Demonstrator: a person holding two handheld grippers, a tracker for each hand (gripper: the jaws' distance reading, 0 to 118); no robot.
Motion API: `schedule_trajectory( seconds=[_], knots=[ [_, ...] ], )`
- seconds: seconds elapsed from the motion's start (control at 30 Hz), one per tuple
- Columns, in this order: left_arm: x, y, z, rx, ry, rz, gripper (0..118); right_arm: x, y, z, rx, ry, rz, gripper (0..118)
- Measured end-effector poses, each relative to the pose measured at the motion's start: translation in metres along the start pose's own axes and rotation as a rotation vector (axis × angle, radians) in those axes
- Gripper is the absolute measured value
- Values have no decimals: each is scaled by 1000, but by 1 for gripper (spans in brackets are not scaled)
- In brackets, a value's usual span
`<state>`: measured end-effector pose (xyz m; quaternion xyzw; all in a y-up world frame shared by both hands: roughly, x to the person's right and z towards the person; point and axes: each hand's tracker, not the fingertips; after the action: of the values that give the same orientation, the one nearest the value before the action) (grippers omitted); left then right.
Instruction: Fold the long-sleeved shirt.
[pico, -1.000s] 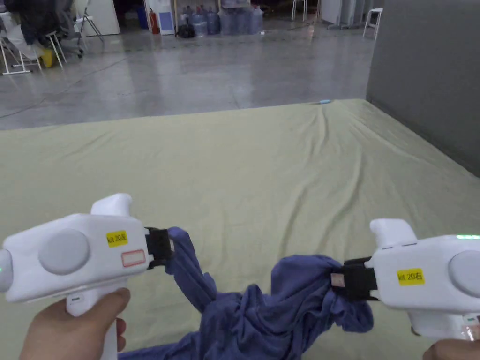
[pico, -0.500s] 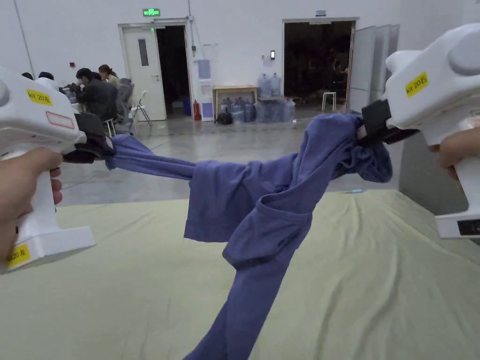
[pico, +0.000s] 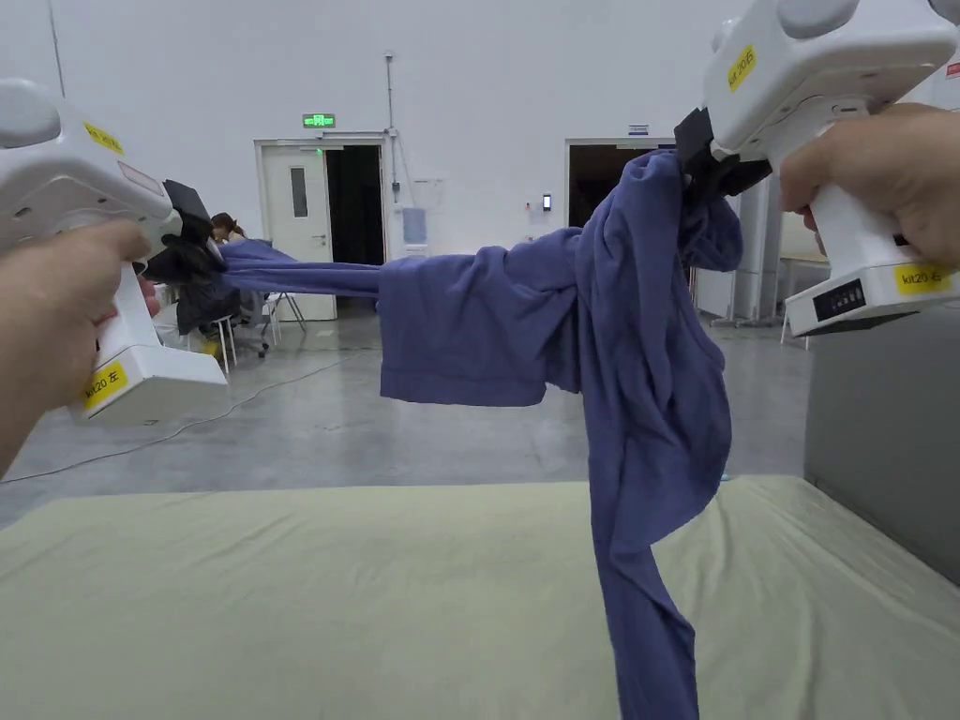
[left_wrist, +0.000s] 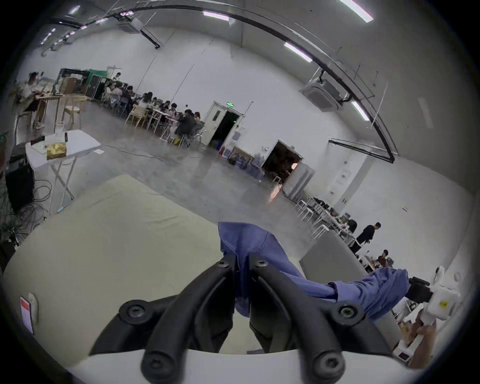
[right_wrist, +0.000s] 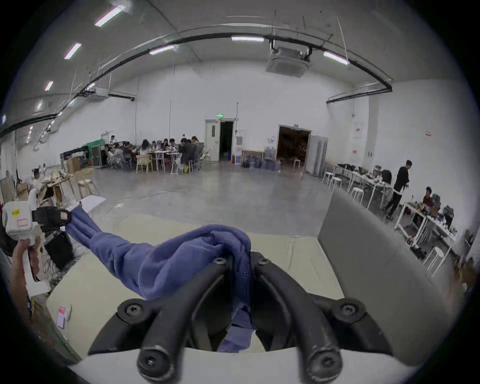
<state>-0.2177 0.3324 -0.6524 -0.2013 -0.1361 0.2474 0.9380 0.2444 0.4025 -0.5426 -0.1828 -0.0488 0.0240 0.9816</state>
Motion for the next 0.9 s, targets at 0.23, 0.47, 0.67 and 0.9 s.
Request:
schedule_trajectory(
  seconds=[0.23,0.47,0.67,0.9],
  knots=[
    [-37,-67,-34,-112,63,-74,2,0,-92,-40,-130,34,100,7],
    [-110,-225,-68,-480,196,-241,2,-14,-314,-92,-429,137,111,7],
    [-189,-366,-34,-722,269,-171,2,-36,-463,-69,-580,204,114,7],
    [-242,-427,68,-751,241,-113,2,-61,-541,30,-581,290,309,7]
  ],
)
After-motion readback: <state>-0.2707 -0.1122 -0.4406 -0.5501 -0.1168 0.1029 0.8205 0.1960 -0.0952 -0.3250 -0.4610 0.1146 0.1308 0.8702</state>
